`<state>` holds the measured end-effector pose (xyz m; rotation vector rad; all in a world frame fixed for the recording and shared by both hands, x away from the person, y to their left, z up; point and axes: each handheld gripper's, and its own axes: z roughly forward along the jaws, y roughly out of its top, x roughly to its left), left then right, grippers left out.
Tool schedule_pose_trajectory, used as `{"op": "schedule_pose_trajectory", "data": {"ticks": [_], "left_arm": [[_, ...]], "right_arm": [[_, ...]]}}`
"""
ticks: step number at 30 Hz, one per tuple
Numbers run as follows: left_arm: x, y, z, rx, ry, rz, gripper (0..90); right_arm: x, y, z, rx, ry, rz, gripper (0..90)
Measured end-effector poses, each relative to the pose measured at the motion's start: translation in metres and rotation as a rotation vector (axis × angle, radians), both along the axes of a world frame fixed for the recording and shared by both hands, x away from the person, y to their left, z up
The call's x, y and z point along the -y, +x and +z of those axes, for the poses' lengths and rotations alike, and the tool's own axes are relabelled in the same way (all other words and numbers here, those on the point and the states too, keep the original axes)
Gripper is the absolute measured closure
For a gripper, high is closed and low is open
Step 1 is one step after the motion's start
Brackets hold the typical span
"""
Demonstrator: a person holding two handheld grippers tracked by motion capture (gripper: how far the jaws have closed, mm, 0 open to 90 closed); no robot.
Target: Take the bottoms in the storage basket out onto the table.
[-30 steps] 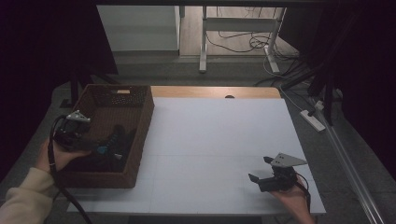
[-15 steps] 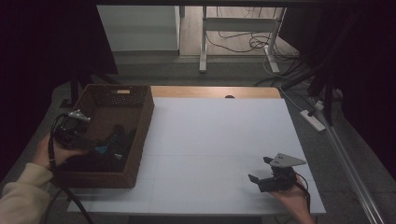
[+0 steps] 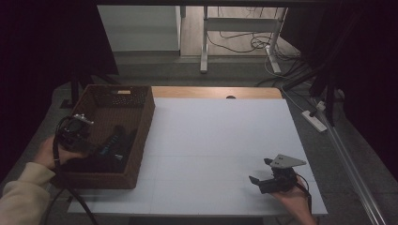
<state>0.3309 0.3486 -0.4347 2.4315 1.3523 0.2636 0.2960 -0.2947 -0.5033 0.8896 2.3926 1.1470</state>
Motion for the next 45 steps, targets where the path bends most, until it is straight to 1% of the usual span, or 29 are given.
{"op": "schedule_pose_trajectory", "data": {"ticks": [3, 5, 7, 9, 11, 12, 14, 17, 23, 25, 29, 30, 32, 33, 34, 35, 38, 41, 45], "left_arm": [[0.0, 0.001, -0.001, -0.007, 0.003, -0.005, 14.9], [0.0, 0.003, -0.002, -0.016, 0.021, 0.0, 14.3], [0.0, 0.003, -0.002, -0.022, 0.023, 0.001, 14.1], [-0.002, 0.005, -0.005, -0.04, 0.028, -0.001, 14.1], [-0.002, 0.005, -0.005, -0.045, 0.029, -0.003, 14.0], [-0.002, 0.007, -0.007, -0.057, 0.027, -0.007, 13.9], [-0.004, 0.008, -0.008, -0.072, -0.003, -0.017, 13.1], [-0.005, 0.013, -0.012, -0.094, -0.009, -0.018, 12.7], [-0.005, 0.019, -0.02, -0.135, 0.028, -0.027, 12.3], [-0.005, 0.019, -0.022, -0.139, 0.039, -0.028, 12.2], [-0.005, 0.02, -0.025, -0.152, 0.044, -0.033, 12.3], [-0.004, 0.02, -0.027, -0.168, 0.046, -0.044, 12.1], [-0.003, 0.02, -0.03, -0.181, 0.056, -0.053, 12.0], [-0.003, 0.02, -0.03, -0.181, 0.056, -0.053, 12.0], [-0.002, 0.02, -0.032, -0.204, 0.054, -0.076, 12.1], [-0.002, 0.021, -0.033, -0.218, 0.055, -0.09, 12.1], [0.0, 0.022, -0.037, -0.244, 0.068, -0.11, 11.0], [0.002, 0.023, -0.04, -0.26, 0.086, -0.114, 9.8], [0.003, 0.026, -0.044, -0.274, 0.089, -0.111, 9.4]], "right_arm": [[0.0, 0.0, 0.0, -0.001, 0.003, -0.001, 7.6], [0.001, 0.0, 0.0, -0.001, 0.003, -0.002, 7.6], [0.001, 0.0, 0.0, -0.001, 0.002, -0.002, 7.6], [0.0, 0.0, 0.0, -0.001, -0.002, -0.003, 7.6], [0.0, 0.0, 0.0, -0.002, -0.002, -0.003, 7.6], [0.0, 0.0, 0.0, -0.002, -0.002, -0.003, 7.6], [0.001, 0.0, 0.0, -0.003, 0.001, -0.001, 7.6], [0.001, 0.0, 0.0, -0.006, 0.003, 0.001, 7.6], [0.001, 0.0, -0.001, -0.009, 0.005, 0.001, 7.6], [0.001, 0.0, -0.001, -0.01, 0.005, 0.002, 7.6], [0.001, 0.0, -0.001, -0.013, 0.005, 0.005, 7.6], [0.001, 0.0, -0.001, -0.014, 0.004, 0.005, 7.6], [0.001, 0.0, -0.001, -0.015, 0.003, 0.005, 7.6], [0.001, 0.0, -0.001, -0.015, 0.001, 0.004, 7.6], [0.001, 0.0, -0.001, -0.015, 0.001, 0.005, 7.6], [0.001, 0.0, -0.001, -0.015, 0.001, 0.005, 7.6], [0.001, 0.0, -0.001, -0.015, 0.003, 0.008, 7.6], [0.0, 0.0, -0.002, -0.018, 0.0, 0.01, 7.6], [0.0, 0.0, -0.002, -0.021, -0.004, 0.01, 7.6]]}}
